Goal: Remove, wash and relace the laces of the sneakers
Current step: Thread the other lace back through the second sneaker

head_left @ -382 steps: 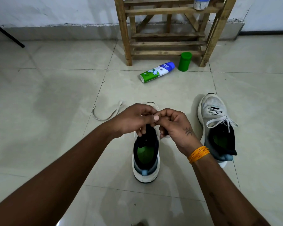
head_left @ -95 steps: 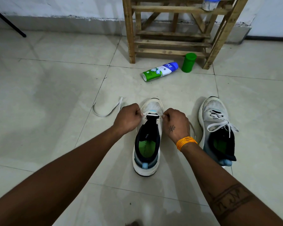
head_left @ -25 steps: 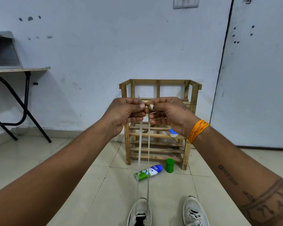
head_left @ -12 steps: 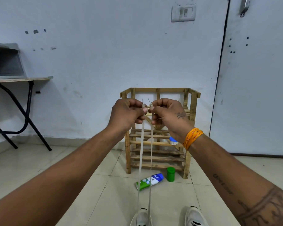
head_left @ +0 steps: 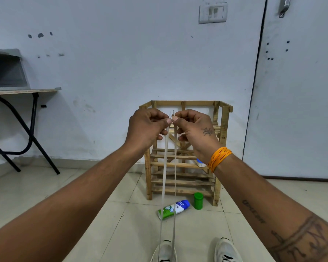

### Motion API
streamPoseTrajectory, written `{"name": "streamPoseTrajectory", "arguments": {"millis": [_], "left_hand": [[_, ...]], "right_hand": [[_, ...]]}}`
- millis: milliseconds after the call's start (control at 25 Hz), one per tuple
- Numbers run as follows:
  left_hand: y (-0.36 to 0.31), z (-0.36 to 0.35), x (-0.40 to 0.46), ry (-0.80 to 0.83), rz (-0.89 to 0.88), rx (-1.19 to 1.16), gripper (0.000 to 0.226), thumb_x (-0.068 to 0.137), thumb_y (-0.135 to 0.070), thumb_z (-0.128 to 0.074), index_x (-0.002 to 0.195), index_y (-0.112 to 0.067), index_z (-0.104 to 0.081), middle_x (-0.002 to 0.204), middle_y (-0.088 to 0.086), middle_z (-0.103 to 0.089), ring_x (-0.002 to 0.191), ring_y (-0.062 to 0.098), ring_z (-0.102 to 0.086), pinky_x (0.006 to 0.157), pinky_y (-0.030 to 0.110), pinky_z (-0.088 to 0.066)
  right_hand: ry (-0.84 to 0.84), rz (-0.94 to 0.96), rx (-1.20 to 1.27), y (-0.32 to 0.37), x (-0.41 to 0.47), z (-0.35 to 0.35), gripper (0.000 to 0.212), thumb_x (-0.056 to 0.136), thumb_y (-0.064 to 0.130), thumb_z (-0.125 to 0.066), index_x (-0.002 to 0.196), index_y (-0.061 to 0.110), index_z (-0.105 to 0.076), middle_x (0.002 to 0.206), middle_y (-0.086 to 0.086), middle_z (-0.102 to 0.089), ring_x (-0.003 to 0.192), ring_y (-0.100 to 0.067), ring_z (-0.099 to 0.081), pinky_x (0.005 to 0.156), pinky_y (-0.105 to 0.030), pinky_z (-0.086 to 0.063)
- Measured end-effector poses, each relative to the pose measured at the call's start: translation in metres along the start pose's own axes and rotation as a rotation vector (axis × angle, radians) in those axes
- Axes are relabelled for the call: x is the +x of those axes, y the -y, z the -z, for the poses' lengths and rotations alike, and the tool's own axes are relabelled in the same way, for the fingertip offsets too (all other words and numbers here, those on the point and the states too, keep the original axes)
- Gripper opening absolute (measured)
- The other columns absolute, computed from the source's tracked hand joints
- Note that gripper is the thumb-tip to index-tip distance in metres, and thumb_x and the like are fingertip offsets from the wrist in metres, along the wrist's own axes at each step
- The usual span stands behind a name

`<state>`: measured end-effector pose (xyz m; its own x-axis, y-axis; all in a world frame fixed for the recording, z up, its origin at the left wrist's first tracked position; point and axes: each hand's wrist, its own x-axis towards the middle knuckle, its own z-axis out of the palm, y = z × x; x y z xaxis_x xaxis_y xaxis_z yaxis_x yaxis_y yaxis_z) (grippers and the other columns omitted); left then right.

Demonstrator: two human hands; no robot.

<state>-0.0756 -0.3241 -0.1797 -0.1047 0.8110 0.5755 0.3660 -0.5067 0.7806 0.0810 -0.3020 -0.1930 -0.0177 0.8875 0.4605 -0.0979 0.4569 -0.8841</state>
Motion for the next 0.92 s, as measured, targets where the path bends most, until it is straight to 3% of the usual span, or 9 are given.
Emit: {"name": "streamPoseTrajectory", "arguments": {"millis": [120, 440, 520, 720, 920], "left_hand": [[0.001, -0.001, -0.002, -0.009, -0.003, 0.012, 0.006, 0.090, -0.017, -0.077, 0.085, -0.018, -0.075, 0.076, 0.000, -0.076, 0.067, 0.018, -0.074, 0.062, 0.036, -0.060], [0.031, 0.008, -0.009, -0.054, 0.056, 0.065, 0.002, 0.091, -0.017, -0.077, 0.090, -0.016, -0.075, 0.078, 0.000, -0.077, 0.069, 0.016, -0.076, 0.052, 0.025, -0.054], [0.059, 0.007, -0.019, -0.055, 0.087, 0.098, 0.002, 0.091, -0.016, -0.077, 0.090, -0.014, -0.075, 0.075, 0.000, -0.076, 0.069, 0.015, -0.076, 0.053, 0.025, -0.056], [0.164, 0.001, -0.064, -0.014, 0.197, 0.254, 0.007, 0.085, -0.018, -0.081, 0.080, -0.022, -0.078, 0.069, -0.004, -0.073, 0.071, 0.016, -0.074, 0.073, 0.041, -0.063], [0.275, -0.007, -0.135, 0.082, 0.368, 0.434, 0.012, 0.083, -0.018, -0.080, 0.073, -0.022, -0.076, 0.064, -0.005, -0.071, 0.060, 0.015, -0.068, 0.070, 0.042, -0.061]], "right_hand": [[-0.015, -0.001, -0.030, -0.001, -0.001, 0.000, 0.008, 0.091, 0.020, -0.077, 0.096, 0.013, -0.077, 0.082, 0.001, -0.070, 0.065, -0.007, -0.058, 0.054, -0.023, -0.049], [-0.022, -0.069, -0.013, -0.037, -0.009, 0.002, 0.007, 0.093, 0.017, -0.076, 0.096, 0.011, -0.076, 0.074, -0.003, -0.065, 0.062, -0.016, -0.058, 0.057, -0.029, -0.053], [-0.007, -0.099, -0.024, -0.062, -0.020, 0.001, 0.009, 0.094, 0.014, -0.073, 0.097, 0.006, -0.075, 0.075, -0.009, -0.064, 0.062, -0.018, -0.059, 0.056, -0.028, -0.055], [0.003, -0.239, -0.028, -0.151, -0.057, 0.003, 0.011, 0.095, 0.009, -0.070, 0.099, -0.002, -0.071, 0.080, -0.016, -0.066, 0.058, -0.019, -0.059, 0.054, -0.031, -0.057], [-0.005, -0.463, -0.089, -0.259, -0.116, 0.010, 0.010, 0.096, 0.008, -0.070, 0.095, -0.002, -0.072, 0.079, -0.009, -0.069, 0.058, -0.019, -0.062, 0.052, -0.029, -0.054]]}}
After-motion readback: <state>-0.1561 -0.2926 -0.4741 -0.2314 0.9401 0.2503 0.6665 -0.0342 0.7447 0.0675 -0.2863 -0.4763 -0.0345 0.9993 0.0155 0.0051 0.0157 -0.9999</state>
